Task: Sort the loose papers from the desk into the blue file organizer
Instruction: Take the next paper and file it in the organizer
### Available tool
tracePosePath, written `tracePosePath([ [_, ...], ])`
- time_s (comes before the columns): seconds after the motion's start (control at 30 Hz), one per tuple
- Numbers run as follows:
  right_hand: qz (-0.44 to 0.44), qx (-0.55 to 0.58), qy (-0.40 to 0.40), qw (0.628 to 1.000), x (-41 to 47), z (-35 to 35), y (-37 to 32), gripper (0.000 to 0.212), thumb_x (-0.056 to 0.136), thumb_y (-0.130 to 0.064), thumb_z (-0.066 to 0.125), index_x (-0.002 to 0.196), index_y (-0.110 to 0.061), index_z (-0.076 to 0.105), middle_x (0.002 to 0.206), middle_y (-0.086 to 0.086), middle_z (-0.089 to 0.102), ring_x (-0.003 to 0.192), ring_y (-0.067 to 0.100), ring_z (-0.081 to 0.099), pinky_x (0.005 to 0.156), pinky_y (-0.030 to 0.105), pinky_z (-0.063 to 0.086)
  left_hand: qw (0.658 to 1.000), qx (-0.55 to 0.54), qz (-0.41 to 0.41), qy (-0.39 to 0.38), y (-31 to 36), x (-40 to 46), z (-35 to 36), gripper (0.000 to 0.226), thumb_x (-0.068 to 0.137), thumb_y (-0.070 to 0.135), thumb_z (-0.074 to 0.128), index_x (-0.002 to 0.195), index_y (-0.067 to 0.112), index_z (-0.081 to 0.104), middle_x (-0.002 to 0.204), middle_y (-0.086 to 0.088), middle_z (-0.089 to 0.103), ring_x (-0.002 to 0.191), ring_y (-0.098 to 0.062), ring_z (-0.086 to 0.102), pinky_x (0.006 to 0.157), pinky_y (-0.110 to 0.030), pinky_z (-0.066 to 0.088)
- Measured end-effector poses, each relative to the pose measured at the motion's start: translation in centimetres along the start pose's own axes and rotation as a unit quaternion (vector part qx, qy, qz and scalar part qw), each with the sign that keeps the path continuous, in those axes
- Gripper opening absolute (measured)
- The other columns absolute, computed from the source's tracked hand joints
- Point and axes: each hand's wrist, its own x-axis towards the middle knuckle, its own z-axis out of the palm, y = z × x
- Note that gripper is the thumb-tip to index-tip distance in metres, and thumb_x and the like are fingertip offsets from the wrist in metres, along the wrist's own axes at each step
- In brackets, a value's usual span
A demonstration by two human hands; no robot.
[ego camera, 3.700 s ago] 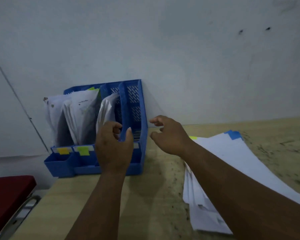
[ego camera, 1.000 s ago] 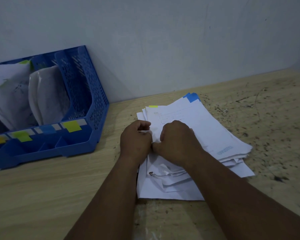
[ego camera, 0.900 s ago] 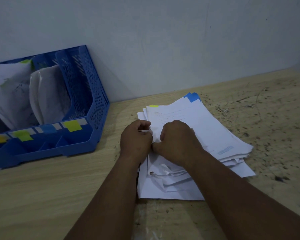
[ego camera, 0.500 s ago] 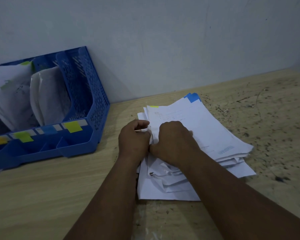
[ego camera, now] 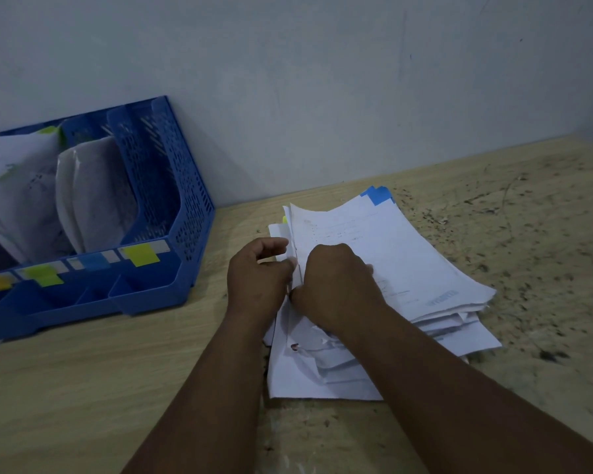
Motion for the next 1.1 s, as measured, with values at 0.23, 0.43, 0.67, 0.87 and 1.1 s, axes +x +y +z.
tracePosePath([
  [0.23,-0.023,-0.015,0.013,1.0,-0.1,1.1,-0.4,0.024,0.098,-0.024,0.059,0.121,-0.019,0.061,0.12,0.005,0.065,0.114,0.024,0.062,0.113,0.055,0.036,1.0,0.011,-0.005,-0.008,0.3,-0.1,0.0,0.028,0.08,0.008,0.079,0.1,0.028,0.075,0.102,0.014,0.072,0.082,0.011,0.065,0.063,-0.011,0.049],
  [0.43,-0.007,0.064,0.054,0.996,0.3,0.5,0.0,0.019,0.087,-0.032,0.067,0.079,-0.02,0.054,0.078,-0.002,0.056,0.082,0.021,0.063,0.091,0.043,0.053,0.998,0.051,0.02,0.023,0.5,0.0,0.3,0.003,0.087,0.028,0.075,0.084,0.027,0.077,0.086,0.013,0.074,0.082,-0.002,0.067,0.078,-0.03,0.055],
  [0.67,-0.046,0.101,0.172,0.979,0.2,0.0,0.4,0.033,0.08,-0.042,0.059,0.057,-0.02,0.067,0.052,-0.008,0.057,0.054,0.011,0.056,0.072,0.034,0.052,0.997,-0.022,-0.061,-0.048,3.0,-0.9,-0.5,0.043,0.082,0.057,0.075,0.057,0.022,0.072,0.061,0.003,0.069,0.061,-0.017,0.066,0.066,-0.035,0.055],
  [0.87,-0.056,0.118,0.167,0.977,0.2,0.3,0.3,0.021,0.078,-0.045,0.063,0.069,-0.028,0.072,0.073,-0.014,0.066,0.072,0.006,0.06,0.088,0.036,0.048,0.985,-0.094,-0.105,-0.097,2.6,-0.8,-1.2,0.014,0.09,0.022,0.075,0.088,0.011,0.081,0.088,-0.015,0.077,0.09,-0.036,0.074,0.087,-0.051,0.061],
  [1.1,0.05,0.054,0.152,0.986,1.9,-0.4,2.5,0.046,0.084,-0.058,0.058,0.123,-0.034,0.056,0.139,0.001,0.047,0.127,0.029,0.044,0.104,0.045,0.039,0.977,-0.173,-0.105,-0.064,2.2,-0.1,-1.0,0.014,0.097,0.017,0.068,0.098,0.005,0.075,0.096,-0.016,0.077,0.094,-0.038,0.073,0.087,-0.051,0.06],
])
